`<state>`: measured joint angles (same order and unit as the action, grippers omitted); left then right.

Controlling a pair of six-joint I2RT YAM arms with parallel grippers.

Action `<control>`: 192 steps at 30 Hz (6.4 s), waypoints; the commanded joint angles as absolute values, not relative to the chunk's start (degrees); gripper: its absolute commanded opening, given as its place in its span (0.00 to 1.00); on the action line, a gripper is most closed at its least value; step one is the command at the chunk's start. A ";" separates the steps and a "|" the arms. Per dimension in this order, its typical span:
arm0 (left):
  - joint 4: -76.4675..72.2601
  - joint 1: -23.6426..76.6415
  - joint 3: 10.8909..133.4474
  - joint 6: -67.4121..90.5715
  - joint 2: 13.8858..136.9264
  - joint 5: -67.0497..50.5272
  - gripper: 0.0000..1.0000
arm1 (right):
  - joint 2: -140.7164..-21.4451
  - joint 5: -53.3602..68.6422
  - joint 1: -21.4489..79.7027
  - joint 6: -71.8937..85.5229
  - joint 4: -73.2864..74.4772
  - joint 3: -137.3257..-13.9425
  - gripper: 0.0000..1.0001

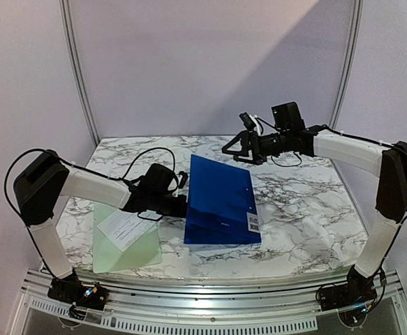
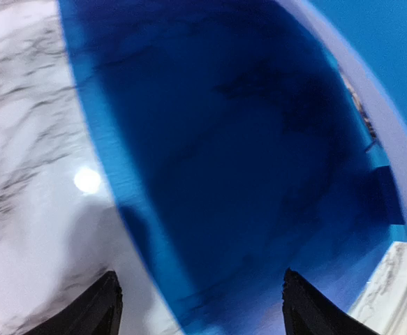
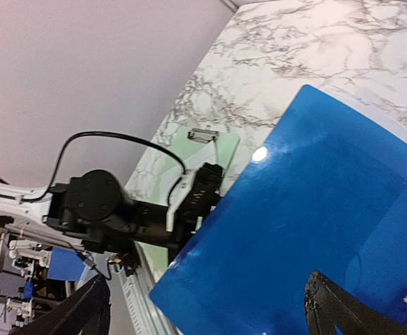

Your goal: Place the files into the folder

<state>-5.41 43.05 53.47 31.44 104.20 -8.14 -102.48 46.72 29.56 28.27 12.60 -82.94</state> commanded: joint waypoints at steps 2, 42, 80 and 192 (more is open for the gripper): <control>5.77 43.77 52.49 28.87 97.91 3.85 0.79 | -103.73 33.37 30.27 24.44 17.81 -84.29 0.92; 13.59 42.19 42.81 32.17 77.04 25.32 0.79 | -137.50 1.13 55.67 35.52 23.78 -101.84 0.22; 17.49 41.98 43.51 32.54 75.60 29.16 0.78 | -127.94 0.30 32.53 28.94 20.30 -82.27 0.22; 12.37 54.33 44.14 58.49 81.97 25.51 0.84 | -100.36 28.72 36.13 30.22 2.39 -65.21 0.92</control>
<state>7.11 54.26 41.50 69.30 84.86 20.36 -94.98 19.42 36.23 24.93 10.00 -62.76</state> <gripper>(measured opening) 0.832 0.933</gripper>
